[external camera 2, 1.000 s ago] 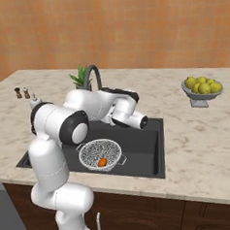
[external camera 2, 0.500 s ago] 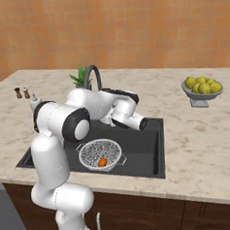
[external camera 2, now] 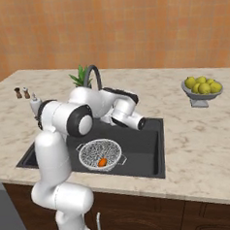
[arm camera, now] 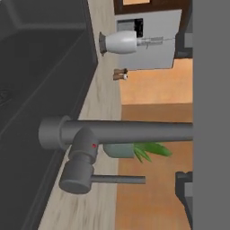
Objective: Put the colander in the sink, put the orange in the colander, and turn on the sink faucet and pour water over the colander.
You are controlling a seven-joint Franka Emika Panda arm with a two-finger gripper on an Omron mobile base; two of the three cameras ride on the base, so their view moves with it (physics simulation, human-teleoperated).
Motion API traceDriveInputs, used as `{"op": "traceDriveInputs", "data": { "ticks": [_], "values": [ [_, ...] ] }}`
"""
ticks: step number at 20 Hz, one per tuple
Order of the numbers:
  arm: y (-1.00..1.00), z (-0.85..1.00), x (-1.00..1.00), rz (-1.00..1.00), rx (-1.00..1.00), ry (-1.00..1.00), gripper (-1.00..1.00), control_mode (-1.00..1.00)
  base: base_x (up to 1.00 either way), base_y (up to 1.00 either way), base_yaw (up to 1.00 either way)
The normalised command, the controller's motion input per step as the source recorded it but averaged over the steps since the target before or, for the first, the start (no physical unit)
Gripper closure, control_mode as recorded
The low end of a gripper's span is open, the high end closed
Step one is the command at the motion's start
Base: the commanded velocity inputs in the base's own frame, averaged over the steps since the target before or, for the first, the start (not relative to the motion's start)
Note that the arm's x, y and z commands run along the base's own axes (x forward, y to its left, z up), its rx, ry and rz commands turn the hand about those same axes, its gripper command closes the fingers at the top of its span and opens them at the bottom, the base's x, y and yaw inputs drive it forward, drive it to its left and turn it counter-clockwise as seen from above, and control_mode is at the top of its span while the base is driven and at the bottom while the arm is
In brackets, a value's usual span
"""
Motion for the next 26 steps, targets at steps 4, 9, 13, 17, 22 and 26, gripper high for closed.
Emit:
{"op": "traceDriveInputs", "data": {
  "ticks": [4,9,13,17,22,26],
  "values": [
    [0.00,-0.11,0.35,-0.02,0.00,0.00,-1.00,-1.00,0.00,0.00,0.00],
    [0.00,-0.18,0.36,-0.03,-0.02,0.00,-1.00,-1.00,0.00,0.00,0.00],
    [0.00,-0.31,0.36,-0.02,-0.02,0.00,-1.00,-1.00,0.00,0.00,0.00],
    [-0.01,-0.29,0.34,-0.02,-0.01,0.00,-1.00,-1.00,0.00,0.00,0.00],
    [0.00,-0.15,0.34,-0.03,0.00,0.00,-1.00,-1.00,0.00,0.00,0.00],
    [0.00,-0.10,0.35,-0.03,0.00,0.00,-1.00,-1.00,0.00,0.00,0.00]
  ]
}}
